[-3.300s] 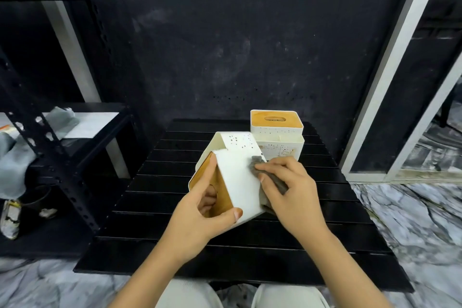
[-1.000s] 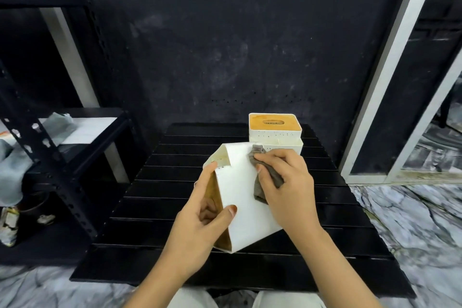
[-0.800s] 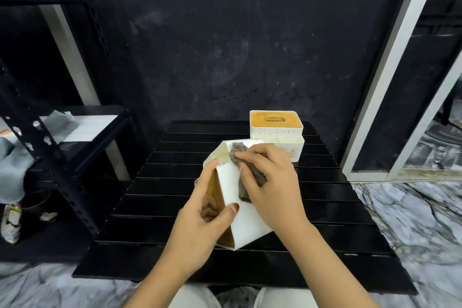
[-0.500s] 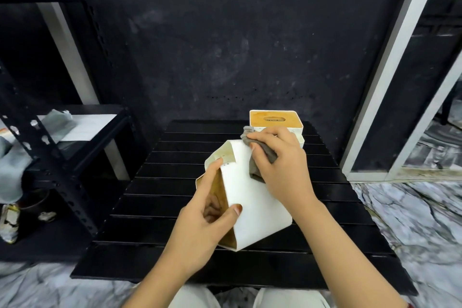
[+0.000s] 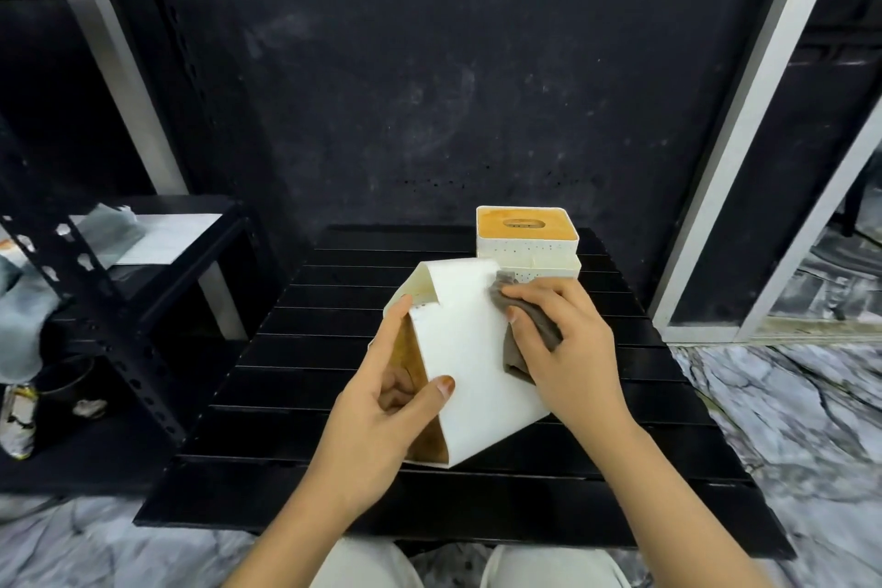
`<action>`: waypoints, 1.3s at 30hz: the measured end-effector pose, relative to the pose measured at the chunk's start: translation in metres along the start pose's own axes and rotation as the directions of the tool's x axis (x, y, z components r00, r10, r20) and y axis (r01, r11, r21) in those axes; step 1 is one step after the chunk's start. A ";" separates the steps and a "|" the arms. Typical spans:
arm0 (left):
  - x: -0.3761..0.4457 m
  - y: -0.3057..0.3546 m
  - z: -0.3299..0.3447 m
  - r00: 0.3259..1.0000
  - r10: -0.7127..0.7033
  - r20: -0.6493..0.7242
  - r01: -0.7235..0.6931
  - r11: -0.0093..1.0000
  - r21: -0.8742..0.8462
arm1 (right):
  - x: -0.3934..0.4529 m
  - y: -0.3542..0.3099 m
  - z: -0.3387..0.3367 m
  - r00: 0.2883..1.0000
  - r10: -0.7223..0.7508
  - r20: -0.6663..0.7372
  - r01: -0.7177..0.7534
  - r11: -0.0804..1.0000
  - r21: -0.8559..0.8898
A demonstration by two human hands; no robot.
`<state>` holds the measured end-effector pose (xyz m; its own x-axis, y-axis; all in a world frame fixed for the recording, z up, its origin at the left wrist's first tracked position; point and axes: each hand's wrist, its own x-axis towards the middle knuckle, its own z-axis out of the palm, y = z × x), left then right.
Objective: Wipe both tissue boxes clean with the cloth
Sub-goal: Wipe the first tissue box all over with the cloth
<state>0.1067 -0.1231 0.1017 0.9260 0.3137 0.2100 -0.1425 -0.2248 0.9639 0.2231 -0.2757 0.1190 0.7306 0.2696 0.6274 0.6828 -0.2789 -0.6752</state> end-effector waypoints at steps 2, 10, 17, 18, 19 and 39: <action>-0.001 0.001 0.001 1.000 -0.005 -0.003 0.005 1.000 -0.008 | -0.009 0.004 -0.004 1.000 -0.002 0.005 0.002 1.000 0.004; -0.002 0.003 0.001 0.999 -0.012 -0.037 0.010 0.998 -0.055 | -0.047 0.009 -0.013 0.995 -0.094 -0.018 0.093 0.995 -0.045; -0.001 0.004 0.004 0.999 0.022 -0.029 -0.024 0.998 -0.063 | -0.054 -0.015 0.000 0.974 -0.225 0.042 0.228 0.970 -0.087; -0.002 0.006 0.004 0.999 0.026 -0.025 -0.028 0.997 -0.066 | -0.052 -0.019 0.003 0.967 -0.248 0.058 0.252 0.964 -0.081; -0.002 0.007 0.004 0.999 0.032 -0.018 -0.033 0.997 -0.065 | -0.050 -0.023 0.006 0.961 -0.268 0.070 0.273 0.959 -0.079; -0.008 -0.001 0.008 0.998 0.009 -0.067 -0.011 1.000 -0.025 | 0.011 -0.025 0.016 0.977 -0.211 -0.001 0.211 0.976 -0.058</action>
<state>0.1021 -0.1326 0.0973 0.8992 0.3726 0.2294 -0.1612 -0.2053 0.9653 0.2145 -0.2510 0.1366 0.5697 0.3217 0.7563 0.8208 -0.2688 -0.5040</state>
